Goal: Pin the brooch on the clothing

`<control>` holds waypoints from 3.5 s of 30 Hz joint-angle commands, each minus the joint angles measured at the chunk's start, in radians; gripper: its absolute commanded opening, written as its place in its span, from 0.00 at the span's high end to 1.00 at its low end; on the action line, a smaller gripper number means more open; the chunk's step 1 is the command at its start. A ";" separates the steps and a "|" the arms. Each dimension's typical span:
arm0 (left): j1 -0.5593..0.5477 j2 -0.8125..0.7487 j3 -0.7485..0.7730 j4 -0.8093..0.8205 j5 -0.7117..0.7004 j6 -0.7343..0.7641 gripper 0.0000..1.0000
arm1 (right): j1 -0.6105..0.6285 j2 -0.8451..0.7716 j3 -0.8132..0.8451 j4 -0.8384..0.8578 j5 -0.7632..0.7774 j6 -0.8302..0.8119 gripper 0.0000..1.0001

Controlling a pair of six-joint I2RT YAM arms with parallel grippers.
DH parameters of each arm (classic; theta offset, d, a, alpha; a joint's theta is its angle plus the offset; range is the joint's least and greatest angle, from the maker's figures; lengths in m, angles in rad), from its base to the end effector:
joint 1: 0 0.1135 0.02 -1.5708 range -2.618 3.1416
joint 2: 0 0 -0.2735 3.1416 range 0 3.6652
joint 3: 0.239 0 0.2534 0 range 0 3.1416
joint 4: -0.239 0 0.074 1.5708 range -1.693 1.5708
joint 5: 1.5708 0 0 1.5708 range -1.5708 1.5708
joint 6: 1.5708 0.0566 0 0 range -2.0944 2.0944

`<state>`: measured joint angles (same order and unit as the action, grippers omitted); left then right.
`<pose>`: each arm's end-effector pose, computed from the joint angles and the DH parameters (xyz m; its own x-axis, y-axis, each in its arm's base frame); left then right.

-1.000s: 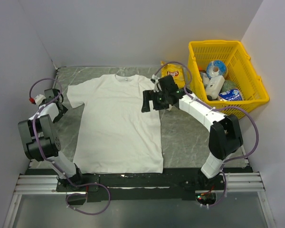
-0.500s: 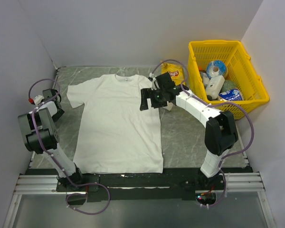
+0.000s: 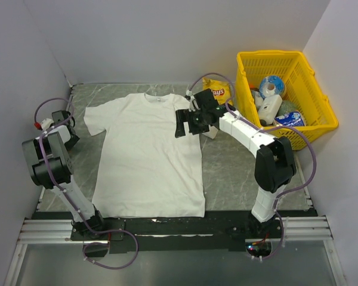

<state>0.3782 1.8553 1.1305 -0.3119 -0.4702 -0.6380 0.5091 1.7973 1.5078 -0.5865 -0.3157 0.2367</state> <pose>0.3476 0.1657 0.1506 -0.3188 -0.6980 -0.6412 -0.9130 0.4078 0.0101 0.3550 0.2183 0.2690 -0.8014 -0.1920 -0.5665 -0.4618 0.8005 0.3820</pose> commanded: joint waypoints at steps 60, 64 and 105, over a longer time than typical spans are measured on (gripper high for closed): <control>-0.055 -0.125 -0.106 0.042 0.189 0.000 0.27 | 0.014 -0.042 0.008 0.019 0.004 0.007 0.00; -0.097 -0.122 -0.123 0.025 0.159 -0.008 0.28 | 0.014 -0.036 0.015 0.010 0.010 0.006 0.00; -0.240 -0.257 -0.069 0.034 0.323 0.014 0.69 | 0.106 0.019 0.118 -0.030 0.104 0.042 0.00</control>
<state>0.1757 1.6627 0.9966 -0.2619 -0.2028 -0.6220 0.6109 1.8679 1.6363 -0.6582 -0.2344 0.2680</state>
